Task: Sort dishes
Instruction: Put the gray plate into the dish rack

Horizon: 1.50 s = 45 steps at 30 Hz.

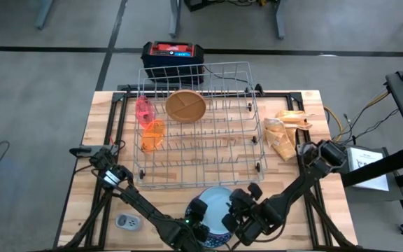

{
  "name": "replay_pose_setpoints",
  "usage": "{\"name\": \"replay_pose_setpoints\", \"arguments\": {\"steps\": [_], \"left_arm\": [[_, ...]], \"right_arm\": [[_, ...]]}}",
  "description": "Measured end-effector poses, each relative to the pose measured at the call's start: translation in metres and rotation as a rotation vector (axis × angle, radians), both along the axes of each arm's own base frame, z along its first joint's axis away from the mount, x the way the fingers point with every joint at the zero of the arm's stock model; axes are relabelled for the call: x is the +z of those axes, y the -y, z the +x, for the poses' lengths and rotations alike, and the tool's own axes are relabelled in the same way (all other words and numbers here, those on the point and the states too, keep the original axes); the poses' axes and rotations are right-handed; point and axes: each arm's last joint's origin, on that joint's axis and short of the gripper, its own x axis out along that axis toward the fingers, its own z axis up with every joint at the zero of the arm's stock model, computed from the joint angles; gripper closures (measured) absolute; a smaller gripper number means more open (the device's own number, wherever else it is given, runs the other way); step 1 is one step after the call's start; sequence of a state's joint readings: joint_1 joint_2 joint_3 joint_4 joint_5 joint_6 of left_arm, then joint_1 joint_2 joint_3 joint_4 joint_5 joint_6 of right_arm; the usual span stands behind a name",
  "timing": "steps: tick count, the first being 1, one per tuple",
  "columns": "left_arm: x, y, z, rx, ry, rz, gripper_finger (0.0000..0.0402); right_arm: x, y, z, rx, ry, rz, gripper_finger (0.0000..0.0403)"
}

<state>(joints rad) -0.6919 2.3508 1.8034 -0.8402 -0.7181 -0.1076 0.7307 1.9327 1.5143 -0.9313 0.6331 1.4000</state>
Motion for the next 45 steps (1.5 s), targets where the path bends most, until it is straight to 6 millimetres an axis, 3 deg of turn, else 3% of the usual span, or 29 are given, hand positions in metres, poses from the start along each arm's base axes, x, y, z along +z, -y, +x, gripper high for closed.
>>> {"name": "replay_pose_setpoints", "arguments": {"steps": [8,24,38,45], "left_arm": [[-0.009,-0.002,0.000,0.006,0.027,-0.015,0.0401],[-0.012,-0.003,0.001,0.011,0.040,-0.029,0.0401],[-0.012,-0.002,0.001,0.010,0.043,-0.038,0.0401],[-0.010,-0.001,0.001,0.009,0.043,-0.033,0.0401]], "right_arm": [[0.006,0.001,-0.019,-0.162,-0.110,0.047,0.0283],[-0.005,0.014,-0.006,-0.186,-0.140,0.068,0.0245],[-0.023,0.016,-0.007,-0.163,-0.129,0.075,0.0296],[-0.021,0.017,-0.008,-0.155,-0.131,0.044,0.0377]]}}
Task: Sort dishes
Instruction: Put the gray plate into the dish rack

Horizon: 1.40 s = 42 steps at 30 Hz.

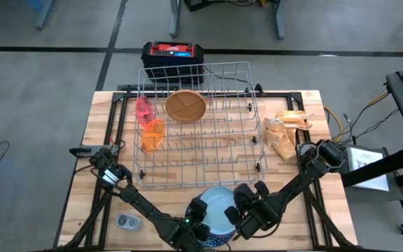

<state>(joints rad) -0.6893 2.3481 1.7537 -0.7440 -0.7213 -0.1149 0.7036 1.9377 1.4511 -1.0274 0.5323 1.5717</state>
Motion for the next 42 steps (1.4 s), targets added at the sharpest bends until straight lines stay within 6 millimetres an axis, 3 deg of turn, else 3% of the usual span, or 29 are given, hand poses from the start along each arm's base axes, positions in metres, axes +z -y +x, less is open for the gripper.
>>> {"name": "replay_pose_setpoints", "arguments": {"steps": [8,21,34,42], "left_arm": [[0.017,0.004,0.000,-0.010,0.004,0.003,0.0401],[0.040,0.010,0.001,-0.005,0.005,0.017,0.0401],[0.076,0.017,0.000,0.005,0.023,0.010,0.0401],[0.083,0.013,-0.007,0.046,-0.018,0.040,0.0401]], "right_arm": [[0.004,0.000,0.001,0.001,0.012,-0.022,0.0400],[0.020,-0.006,0.005,0.054,0.055,-0.054,0.0402],[0.031,-0.016,0.003,0.075,0.100,-0.046,0.0403],[0.031,-0.025,-0.005,0.070,0.122,-0.035,0.0403]]}}
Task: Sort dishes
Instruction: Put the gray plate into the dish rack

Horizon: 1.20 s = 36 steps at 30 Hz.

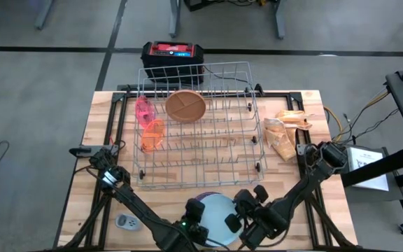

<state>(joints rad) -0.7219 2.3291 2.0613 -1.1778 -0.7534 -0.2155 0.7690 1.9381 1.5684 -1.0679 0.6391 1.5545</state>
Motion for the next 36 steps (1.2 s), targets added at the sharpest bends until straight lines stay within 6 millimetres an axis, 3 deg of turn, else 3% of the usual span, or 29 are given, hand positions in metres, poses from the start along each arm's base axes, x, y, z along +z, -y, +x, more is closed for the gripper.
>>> {"name": "replay_pose_setpoints", "arguments": {"steps": [10,16,24,36], "left_arm": [[0.000,-0.003,-0.003,0.026,0.033,0.077,0.0401],[0.014,0.003,-0.005,0.017,0.063,0.067,0.0401],[0.028,0.002,-0.012,0.039,0.055,0.085,0.0401],[0.032,-0.001,-0.036,0.111,-0.010,0.149,0.0401]], "right_arm": [[0.003,-0.017,-0.019,-0.027,0.099,-0.006,0.0403],[0.005,-0.023,-0.026,-0.015,0.107,0.002,0.0403],[0.016,-0.020,-0.035,-0.025,0.142,-0.005,0.0403],[0.040,-0.020,-0.036,0.029,0.154,-0.043,0.0403]]}}
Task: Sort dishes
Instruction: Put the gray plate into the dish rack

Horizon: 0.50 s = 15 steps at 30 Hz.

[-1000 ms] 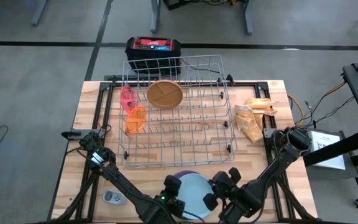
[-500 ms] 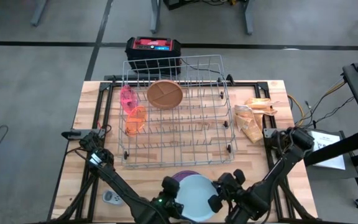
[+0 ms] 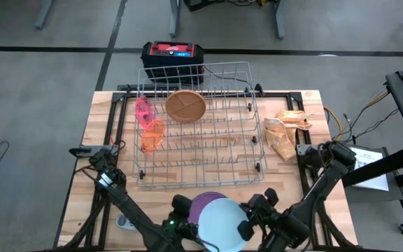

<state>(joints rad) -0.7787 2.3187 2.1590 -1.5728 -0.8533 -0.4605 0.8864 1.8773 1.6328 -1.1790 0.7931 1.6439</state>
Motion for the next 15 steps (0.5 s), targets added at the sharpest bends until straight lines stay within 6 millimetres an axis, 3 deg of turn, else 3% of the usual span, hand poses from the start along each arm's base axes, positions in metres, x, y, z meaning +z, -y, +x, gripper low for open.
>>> {"name": "replay_pose_setpoints", "arguments": {"steps": [9,15], "left_arm": [[0.051,0.009,-0.042,-0.124,0.070,-0.036,0.0401],[0.091,-0.011,-0.082,-0.187,0.150,-0.022,0.0401]], "right_arm": [[0.051,0.020,-0.011,-0.017,-0.032,-0.177,0.0403],[0.089,0.041,-0.004,0.042,0.048,-0.341,0.0403]]}}
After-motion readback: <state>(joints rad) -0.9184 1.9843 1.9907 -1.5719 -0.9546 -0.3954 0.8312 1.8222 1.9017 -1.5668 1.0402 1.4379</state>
